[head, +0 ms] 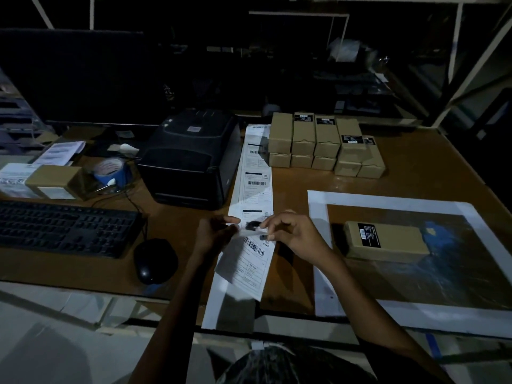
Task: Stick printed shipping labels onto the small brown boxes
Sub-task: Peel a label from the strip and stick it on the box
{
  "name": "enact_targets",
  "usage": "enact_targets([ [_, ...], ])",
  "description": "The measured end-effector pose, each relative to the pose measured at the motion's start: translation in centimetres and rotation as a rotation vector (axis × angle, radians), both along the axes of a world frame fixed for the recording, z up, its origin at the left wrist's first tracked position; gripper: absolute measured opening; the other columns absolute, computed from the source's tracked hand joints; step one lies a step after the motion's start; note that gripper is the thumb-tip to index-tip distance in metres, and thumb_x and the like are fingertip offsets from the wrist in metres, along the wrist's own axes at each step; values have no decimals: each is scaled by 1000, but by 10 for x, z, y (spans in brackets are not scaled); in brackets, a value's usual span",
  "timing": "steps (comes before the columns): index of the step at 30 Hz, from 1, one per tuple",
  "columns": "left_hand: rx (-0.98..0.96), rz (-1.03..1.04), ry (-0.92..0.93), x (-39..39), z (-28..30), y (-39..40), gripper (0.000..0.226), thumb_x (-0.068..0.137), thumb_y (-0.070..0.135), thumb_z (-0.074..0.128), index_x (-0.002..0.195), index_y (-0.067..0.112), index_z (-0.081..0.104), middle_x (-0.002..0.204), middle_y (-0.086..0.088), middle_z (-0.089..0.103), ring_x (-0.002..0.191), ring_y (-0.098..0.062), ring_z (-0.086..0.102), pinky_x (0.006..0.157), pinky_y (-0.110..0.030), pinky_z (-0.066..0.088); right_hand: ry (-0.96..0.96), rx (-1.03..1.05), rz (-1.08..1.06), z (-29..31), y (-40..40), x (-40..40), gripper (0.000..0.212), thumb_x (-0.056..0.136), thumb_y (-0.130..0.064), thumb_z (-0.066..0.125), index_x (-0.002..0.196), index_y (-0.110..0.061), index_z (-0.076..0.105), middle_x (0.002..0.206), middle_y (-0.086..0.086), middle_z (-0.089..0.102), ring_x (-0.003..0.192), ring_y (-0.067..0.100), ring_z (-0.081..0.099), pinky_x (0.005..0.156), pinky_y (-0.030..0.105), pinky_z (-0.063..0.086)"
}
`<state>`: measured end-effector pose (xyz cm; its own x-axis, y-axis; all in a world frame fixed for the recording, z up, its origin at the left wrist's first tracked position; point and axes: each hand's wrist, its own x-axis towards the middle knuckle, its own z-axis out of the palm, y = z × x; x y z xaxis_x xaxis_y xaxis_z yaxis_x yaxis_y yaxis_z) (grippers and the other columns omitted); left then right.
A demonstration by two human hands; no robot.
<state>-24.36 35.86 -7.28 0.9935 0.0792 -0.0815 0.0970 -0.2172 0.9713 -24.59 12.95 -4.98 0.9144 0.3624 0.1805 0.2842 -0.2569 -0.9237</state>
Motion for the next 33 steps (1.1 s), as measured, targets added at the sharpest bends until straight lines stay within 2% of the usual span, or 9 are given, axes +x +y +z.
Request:
enact_targets([
  [2, 171, -71, 1, 4, -5, 0, 18, 88, -5, 68, 88, 13, 73, 86, -5, 73, 82, -19, 68, 74, -22, 54, 32, -37, 26, 2, -5, -4, 17, 84, 0, 73, 79, -16, 71, 96, -15, 74, 105, 15, 63, 97, 41, 48],
  [6, 437, -226, 6, 3, -16, -1, 11, 92, -1, 64, 96, -2, 74, 94, -8, 72, 82, -19, 70, 71, -11, 50, 63, -54, 60, 5, -10, -10, 17, 86, 5, 70, 80, -11, 70, 90, -1, 74, 93, 15, 69, 89, 32, 52],
  [9, 508, -299, -36, -4, -13, -1, 17, 94, 2, 64, 82, -3, 75, 70, -4, 68, 53, 3, 55, 54, -7, 41, 90, -99, 65, 1, -12, -16, 11, 87, 4, 70, 83, -6, 71, 87, -3, 73, 90, 13, 68, 86, 28, 52],
  [12, 513, -335, -24, 1, -12, 0, 43, 96, 27, 66, 68, -6, 69, 55, -9, 61, 43, -3, 48, 51, -19, 37, 119, -175, 69, -2, -12, -23, 7, 87, 1, 71, 85, -6, 71, 85, -10, 72, 88, 6, 66, 85, 27, 51],
  [16, 763, -477, -37, 4, -12, 0, 45, 75, 49, 82, 97, 10, 79, 90, 5, 68, 78, -10, 64, 73, -27, 54, 131, -238, 56, -8, -10, -34, 8, 87, -2, 71, 86, -10, 72, 88, -6, 73, 89, 7, 67, 86, 32, 52],
  [18, 888, -455, -153, 0, -14, 2, 52, 68, 48, 87, 105, 14, 77, 111, -1, 70, 97, -20, 65, 81, -28, 52, 136, -235, 28, -10, -8, -39, 9, 87, -1, 70, 86, -9, 72, 87, -4, 73, 88, 9, 68, 86, 36, 54],
  [22, 1052, -389, -244, -12, -16, -8, 47, 75, 50, 80, 114, 26, 67, 127, -5, 59, 117, -25, 53, 97, -35, 40, 125, -228, -8, -9, -4, -50, 12, 86, 3, 68, 83, -8, 72, 82, 6, 72, 83, 21, 67, 82, 40, 53],
  [28, 1047, -384, -201, -22, -10, -20, 30, 83, 50, 71, 110, 37, 64, 132, 13, 54, 125, -16, 44, 89, -36, 19, 77, -169, -73, 25, -14, -66, 15, 85, 2, 70, 79, -11, 71, 80, 9, 70, 80, 23, 66, 77, 39, 54],
  [33, 1071, -432, -170, -19, -3, -22, 28, 92, 22, 65, 117, 36, 63, 139, 11, 52, 130, -17, 40, 101, -42, 23, -22, -80, -62, 66, -31, -77, 17, 88, 3, 68, 82, -13, 67, 84, 18, 66, 80, 30, 63, 74, 37, 51],
])
